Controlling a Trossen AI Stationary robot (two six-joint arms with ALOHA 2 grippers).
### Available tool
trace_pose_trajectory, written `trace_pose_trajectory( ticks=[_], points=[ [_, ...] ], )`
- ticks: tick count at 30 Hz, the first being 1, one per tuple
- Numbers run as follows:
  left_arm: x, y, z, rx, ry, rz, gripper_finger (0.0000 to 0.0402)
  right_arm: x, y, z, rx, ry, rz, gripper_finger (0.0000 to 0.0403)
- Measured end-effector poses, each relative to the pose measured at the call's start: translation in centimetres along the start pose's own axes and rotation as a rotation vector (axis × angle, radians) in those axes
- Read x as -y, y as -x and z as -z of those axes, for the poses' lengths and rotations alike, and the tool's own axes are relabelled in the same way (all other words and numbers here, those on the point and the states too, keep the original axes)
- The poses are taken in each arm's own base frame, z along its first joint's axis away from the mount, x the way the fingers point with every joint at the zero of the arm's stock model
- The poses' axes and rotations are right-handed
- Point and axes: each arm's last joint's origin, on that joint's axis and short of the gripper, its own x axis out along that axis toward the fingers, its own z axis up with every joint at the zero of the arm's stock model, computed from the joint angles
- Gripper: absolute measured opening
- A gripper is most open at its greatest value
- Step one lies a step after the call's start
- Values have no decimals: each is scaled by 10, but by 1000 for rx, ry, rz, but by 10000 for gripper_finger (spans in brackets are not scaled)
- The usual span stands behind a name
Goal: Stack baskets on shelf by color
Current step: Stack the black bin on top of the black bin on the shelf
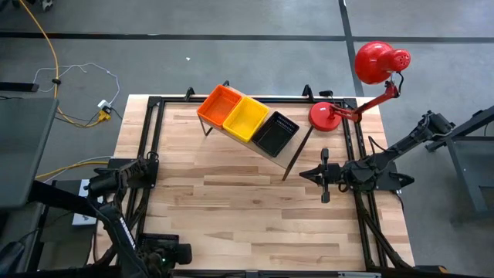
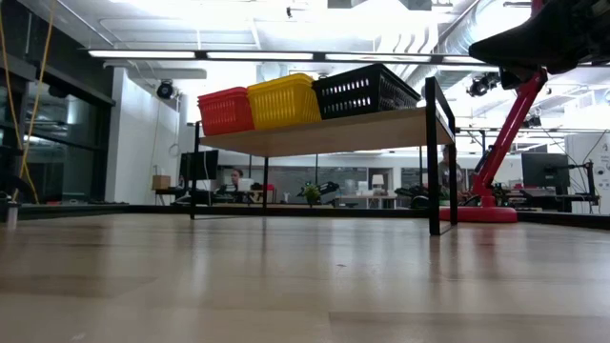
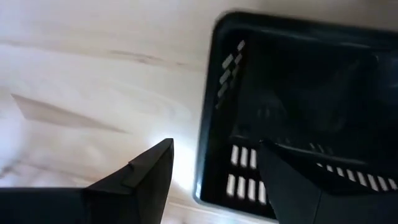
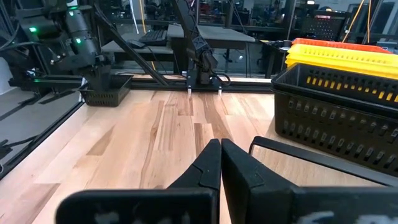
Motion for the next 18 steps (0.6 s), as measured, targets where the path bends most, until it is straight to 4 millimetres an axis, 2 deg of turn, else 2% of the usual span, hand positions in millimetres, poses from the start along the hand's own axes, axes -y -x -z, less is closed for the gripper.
trace_pose_trajectory(
  ticks=[11,14,18],
  points=[
    [-21,-8,4,20,-23,-16,212,0,0,0,0,0,0,0],
    [-30,-11,7,14,-4,-9,188,0,0,0,-1,0,0,0],
    [-41,-15,12,10,17,-3,128,0,0,1,-5,3,0,0]
  ],
)
